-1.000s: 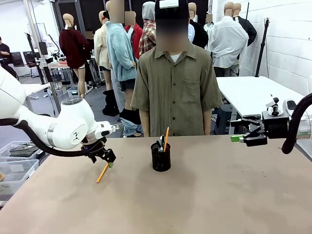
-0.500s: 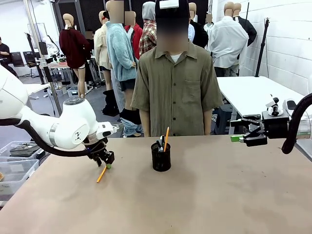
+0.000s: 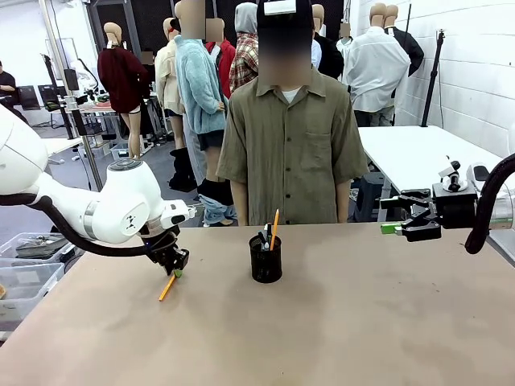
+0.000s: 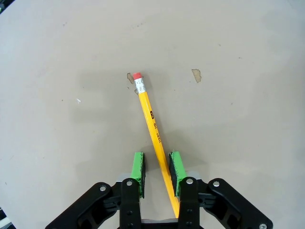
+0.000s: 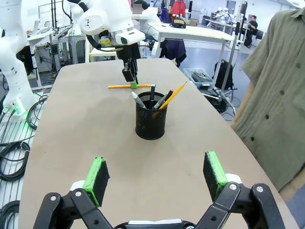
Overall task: Place the pens into the pen holder.
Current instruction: Pick up a writing instrument from the table and place it into the Pen holder.
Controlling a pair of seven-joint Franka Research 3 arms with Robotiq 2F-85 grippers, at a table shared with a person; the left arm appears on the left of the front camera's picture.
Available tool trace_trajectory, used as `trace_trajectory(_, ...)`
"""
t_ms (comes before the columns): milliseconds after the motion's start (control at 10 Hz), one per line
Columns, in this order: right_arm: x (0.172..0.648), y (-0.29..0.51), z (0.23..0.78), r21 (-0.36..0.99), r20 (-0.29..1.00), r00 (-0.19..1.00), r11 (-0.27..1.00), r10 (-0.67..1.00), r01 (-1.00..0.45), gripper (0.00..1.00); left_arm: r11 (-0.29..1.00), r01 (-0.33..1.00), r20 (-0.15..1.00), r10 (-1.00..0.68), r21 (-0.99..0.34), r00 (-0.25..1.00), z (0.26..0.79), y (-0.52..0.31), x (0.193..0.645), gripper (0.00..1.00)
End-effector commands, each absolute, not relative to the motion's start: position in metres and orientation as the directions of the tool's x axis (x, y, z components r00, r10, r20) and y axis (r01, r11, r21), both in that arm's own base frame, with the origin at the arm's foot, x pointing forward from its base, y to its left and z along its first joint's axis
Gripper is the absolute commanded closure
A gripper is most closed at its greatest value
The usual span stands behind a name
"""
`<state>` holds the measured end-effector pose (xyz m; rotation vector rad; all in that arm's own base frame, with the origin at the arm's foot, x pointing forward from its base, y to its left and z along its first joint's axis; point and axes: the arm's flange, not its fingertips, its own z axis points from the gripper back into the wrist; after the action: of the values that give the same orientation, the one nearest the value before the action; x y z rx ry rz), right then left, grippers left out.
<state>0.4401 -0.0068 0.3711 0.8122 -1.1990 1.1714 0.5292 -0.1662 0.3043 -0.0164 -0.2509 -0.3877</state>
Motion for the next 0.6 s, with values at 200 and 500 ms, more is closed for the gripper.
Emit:
trace_trajectory(200, 0.4404, -0.0048, 0.3713, -0.109, 0.969, -0.049, 0.241, 0.243, -0.964, 0.00, 0.931, 0.365, 0.172, -0.361, 0.009, 0.916, 0.2848, -0.1714, 0.5286, 1.00)
trace_trajectory(500, 0.4404, -0.0048, 0.3713, -0.109, 0.969, -0.049, 0.241, 0.243, -0.964, 0.00, 0.930, 0.367, 0.170, -0.365, 0.023, 0.915, 0.2844, -0.1744, 0.5260, 1.00)
